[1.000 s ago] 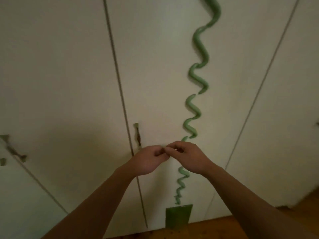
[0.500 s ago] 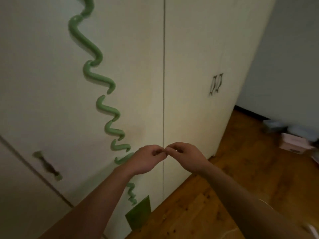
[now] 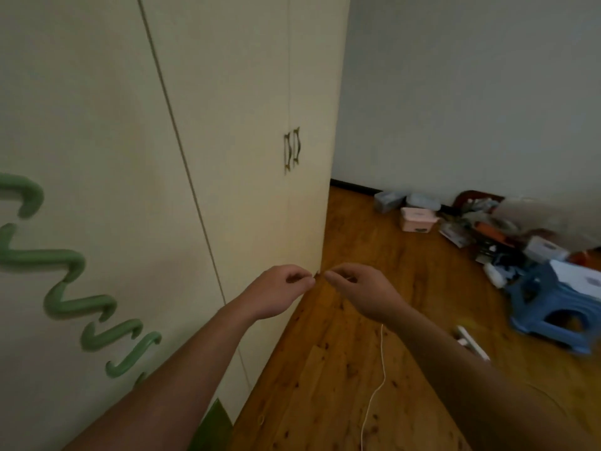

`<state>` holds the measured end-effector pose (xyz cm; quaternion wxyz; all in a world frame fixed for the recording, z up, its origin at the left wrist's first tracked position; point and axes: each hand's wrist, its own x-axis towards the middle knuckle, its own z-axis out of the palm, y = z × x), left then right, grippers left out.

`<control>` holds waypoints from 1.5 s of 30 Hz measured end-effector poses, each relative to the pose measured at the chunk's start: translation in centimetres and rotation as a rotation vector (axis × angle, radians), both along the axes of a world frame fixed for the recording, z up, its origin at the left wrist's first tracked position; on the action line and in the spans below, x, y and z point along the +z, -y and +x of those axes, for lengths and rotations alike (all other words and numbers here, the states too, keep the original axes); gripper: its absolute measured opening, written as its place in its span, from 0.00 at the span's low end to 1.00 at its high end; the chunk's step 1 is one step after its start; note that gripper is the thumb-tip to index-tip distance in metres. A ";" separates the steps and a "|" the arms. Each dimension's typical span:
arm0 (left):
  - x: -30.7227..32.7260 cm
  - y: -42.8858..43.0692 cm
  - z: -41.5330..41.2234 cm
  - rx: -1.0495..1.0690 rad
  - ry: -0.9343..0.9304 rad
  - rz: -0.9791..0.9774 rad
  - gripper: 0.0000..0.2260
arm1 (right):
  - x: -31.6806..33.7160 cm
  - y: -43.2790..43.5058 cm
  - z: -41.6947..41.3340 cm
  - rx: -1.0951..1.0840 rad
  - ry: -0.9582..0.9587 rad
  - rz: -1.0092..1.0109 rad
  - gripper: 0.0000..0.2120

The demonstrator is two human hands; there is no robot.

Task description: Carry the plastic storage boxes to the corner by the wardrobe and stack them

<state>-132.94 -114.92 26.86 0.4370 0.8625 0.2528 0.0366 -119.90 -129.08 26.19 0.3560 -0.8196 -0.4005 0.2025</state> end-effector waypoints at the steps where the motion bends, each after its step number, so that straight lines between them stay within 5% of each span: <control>1: 0.0 0.1 1.4 -0.019 -0.001 0.001 0.17 | -0.2 0.5 1.0 -0.027 -0.003 0.000 0.20; 28: -0.7 1.5 36.4 -0.104 0.011 -0.154 0.14 | -3.7 5.6 33.7 -0.321 -0.096 0.064 0.17; 45: 0.0 -10.7 58.8 -0.242 -0.068 -0.153 0.16 | -2.1 -6.3 53.8 -0.501 -0.136 0.009 0.14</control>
